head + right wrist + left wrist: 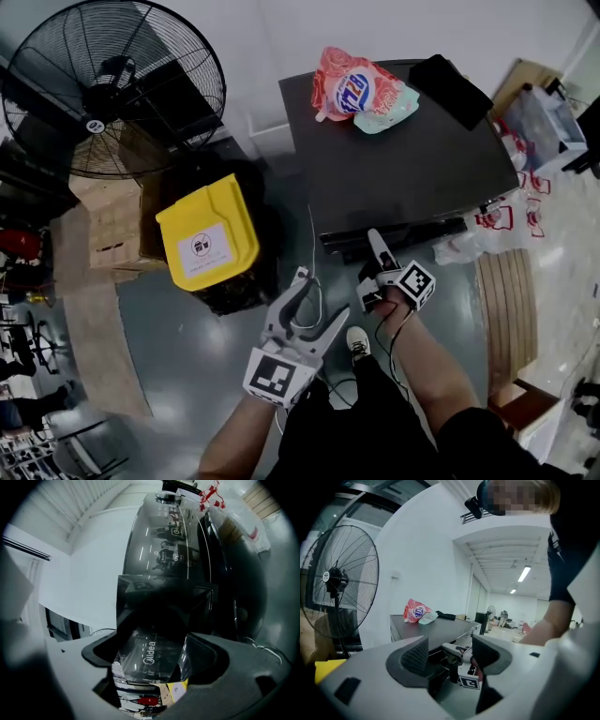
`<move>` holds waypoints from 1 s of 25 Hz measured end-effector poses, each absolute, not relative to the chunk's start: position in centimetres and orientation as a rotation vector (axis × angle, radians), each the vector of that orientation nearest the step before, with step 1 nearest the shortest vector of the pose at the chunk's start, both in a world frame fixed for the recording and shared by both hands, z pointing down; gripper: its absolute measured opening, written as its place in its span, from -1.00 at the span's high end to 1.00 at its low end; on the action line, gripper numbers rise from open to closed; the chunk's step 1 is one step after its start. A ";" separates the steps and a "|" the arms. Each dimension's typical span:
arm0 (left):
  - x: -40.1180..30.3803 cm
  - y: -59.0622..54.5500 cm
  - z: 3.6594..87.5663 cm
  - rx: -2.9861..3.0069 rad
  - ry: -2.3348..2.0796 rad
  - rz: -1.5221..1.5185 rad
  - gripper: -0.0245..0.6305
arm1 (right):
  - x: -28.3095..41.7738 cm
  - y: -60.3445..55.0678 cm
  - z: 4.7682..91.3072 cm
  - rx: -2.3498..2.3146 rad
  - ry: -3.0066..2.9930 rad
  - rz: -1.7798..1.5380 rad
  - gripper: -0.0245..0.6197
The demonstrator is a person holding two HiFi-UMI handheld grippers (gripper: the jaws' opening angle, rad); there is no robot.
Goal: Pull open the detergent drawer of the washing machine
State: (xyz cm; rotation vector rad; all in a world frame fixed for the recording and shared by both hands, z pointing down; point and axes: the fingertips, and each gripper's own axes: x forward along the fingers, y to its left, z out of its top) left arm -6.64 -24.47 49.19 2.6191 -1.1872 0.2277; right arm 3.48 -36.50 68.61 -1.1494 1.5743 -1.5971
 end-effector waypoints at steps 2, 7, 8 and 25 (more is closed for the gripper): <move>-6.9 -24.2 49.2 2.617 -1.187 0.230 0.11 | 3.5 -36.7 68.6 -1.141 1.581 -1.570 -0.50; -7.3 -23.6 49.1 2.610 -1.189 0.227 0.11 | 3.6 -36.7 68.7 -1.167 1.570 -1.552 -0.49; -7.3 -23.5 49.1 2.608 -1.187 0.226 0.11 | 3.6 -36.6 68.7 -1.169 1.566 -1.555 -0.49; -5.8 -19.7 48.9 2.612 -1.109 0.187 0.11 | 4.5 -29.4 68.6 -1.193 1.553 -1.599 -0.39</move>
